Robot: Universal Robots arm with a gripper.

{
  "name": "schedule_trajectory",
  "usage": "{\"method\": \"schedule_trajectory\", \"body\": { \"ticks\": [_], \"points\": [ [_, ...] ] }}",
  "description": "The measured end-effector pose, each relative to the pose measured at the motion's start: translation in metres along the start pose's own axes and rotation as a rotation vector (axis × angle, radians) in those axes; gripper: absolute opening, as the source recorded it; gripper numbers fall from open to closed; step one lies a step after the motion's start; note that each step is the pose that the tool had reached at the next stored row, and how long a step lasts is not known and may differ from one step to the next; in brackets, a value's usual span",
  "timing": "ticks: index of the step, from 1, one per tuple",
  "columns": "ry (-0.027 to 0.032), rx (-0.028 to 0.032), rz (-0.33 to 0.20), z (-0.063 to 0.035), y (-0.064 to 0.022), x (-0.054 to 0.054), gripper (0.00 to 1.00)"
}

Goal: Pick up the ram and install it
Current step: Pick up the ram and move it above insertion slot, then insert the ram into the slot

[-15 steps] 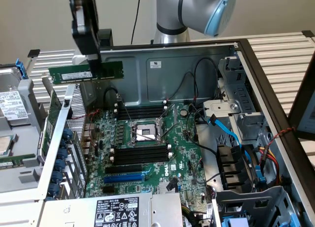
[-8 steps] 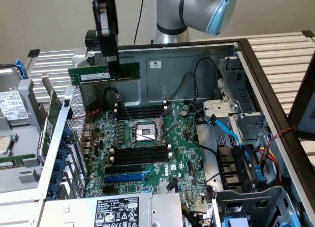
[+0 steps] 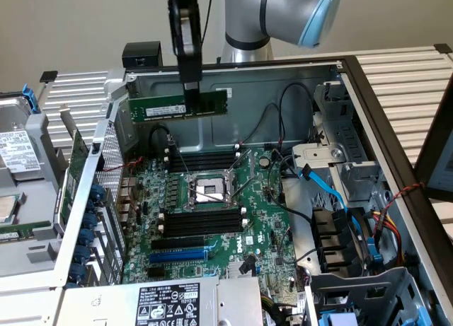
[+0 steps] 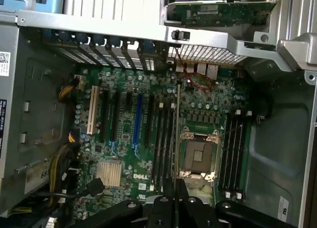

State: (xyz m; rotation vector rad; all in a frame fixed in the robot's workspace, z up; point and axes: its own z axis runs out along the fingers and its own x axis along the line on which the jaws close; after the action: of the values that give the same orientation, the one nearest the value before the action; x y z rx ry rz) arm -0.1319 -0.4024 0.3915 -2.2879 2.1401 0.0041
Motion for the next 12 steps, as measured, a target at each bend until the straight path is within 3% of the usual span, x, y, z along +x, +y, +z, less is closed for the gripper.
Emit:
{"method": "schedule_trajectory", "body": {
  "ticks": [2,5,12],
  "points": [
    [-0.0024,0.0004,0.000,0.0018,-0.0070,-0.002,0.13],
    [-0.0111,0.0008,0.000,0.0046,-0.0141,-0.006,0.13],
    [-0.0200,0.0015,0.000,0.0167,-0.0166,-0.017,0.13]
  ]
}}
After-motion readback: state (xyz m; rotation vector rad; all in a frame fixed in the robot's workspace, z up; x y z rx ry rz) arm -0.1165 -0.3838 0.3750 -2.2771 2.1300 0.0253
